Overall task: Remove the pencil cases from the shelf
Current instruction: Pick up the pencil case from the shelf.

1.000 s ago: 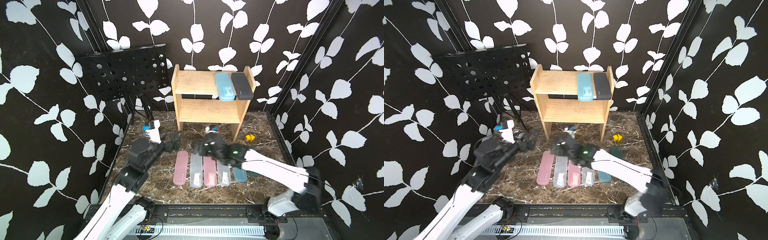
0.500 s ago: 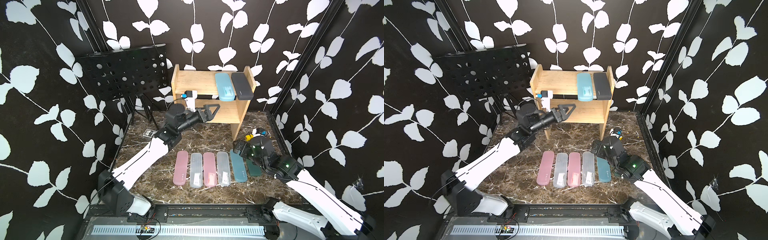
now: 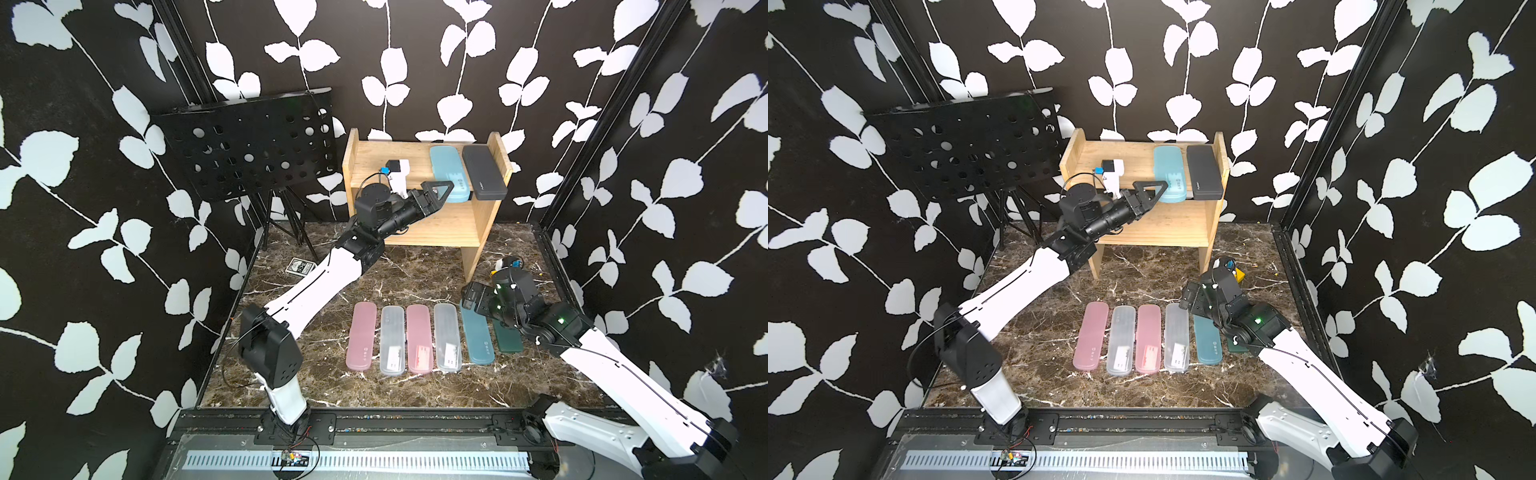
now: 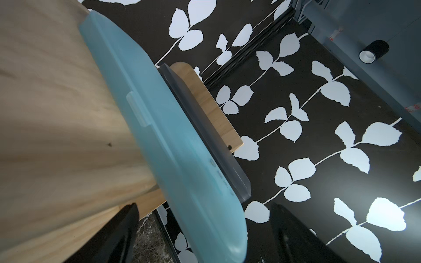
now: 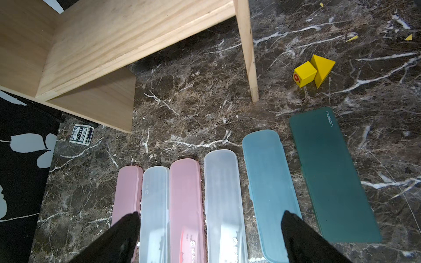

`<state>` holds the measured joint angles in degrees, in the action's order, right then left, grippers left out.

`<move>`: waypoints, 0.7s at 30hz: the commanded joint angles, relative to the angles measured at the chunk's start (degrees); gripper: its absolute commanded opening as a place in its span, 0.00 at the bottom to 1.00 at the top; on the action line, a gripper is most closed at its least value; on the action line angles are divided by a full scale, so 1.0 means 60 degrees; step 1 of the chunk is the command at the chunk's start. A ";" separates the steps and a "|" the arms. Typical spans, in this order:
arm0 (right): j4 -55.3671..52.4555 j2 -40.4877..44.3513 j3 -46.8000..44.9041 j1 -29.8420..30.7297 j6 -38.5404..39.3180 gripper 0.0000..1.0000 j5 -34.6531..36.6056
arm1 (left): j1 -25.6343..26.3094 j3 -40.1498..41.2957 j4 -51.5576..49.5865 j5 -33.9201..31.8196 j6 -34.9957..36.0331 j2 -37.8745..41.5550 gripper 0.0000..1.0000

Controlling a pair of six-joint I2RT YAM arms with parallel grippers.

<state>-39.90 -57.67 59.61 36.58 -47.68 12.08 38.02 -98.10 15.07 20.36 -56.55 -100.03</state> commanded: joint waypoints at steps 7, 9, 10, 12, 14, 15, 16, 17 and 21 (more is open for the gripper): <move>0.0169 -0.0186 0.0231 -0.0214 0.0200 1.00 -0.0386 | 0.0065 -0.0759 0.0539 0.0138 -0.0568 -0.0356 0.70; 0.0205 -0.0202 0.0232 -0.0223 0.0176 1.00 -0.0434 | 0.0065 -0.0759 0.0561 0.0137 -0.0604 -0.0376 0.63; 0.0224 -0.0203 0.0244 -0.0222 0.0169 1.00 -0.0446 | 0.0065 -0.0749 0.0578 0.0137 -0.0619 -0.0372 0.61; 0.0233 -0.0218 0.0254 -0.0222 0.0161 1.00 -0.0491 | 0.0065 -0.0715 0.0647 0.0123 -0.0675 -0.0359 0.54; 0.0248 -0.0207 0.0250 -0.0222 0.0128 1.00 -0.0521 | 0.0065 -0.0658 0.0754 0.0112 -0.0755 -0.0362 0.40; 0.0248 -0.0190 0.0246 -0.0222 0.0106 1.00 -0.0546 | 0.0065 -0.0627 0.0788 0.0121 -0.0783 -0.0349 0.33; 0.0242 -0.0188 0.0245 -0.0222 0.0097 1.00 -0.0546 | 0.0072 -0.0609 0.0770 0.0105 -0.0796 -0.0334 0.30; 0.0248 -0.0160 0.0245 -0.0219 0.0084 1.00 -0.0554 | 0.0066 -0.0568 0.0769 0.0079 -0.0790 -0.0311 0.30; 0.0207 -0.0086 0.0213 -0.0222 0.0081 1.00 -0.0574 | 0.0066 -0.0268 0.0851 0.0005 -0.0740 -0.0141 0.19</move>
<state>-39.68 -58.85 59.64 35.55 -47.16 8.78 38.24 -100.95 17.23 20.75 -61.76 -103.46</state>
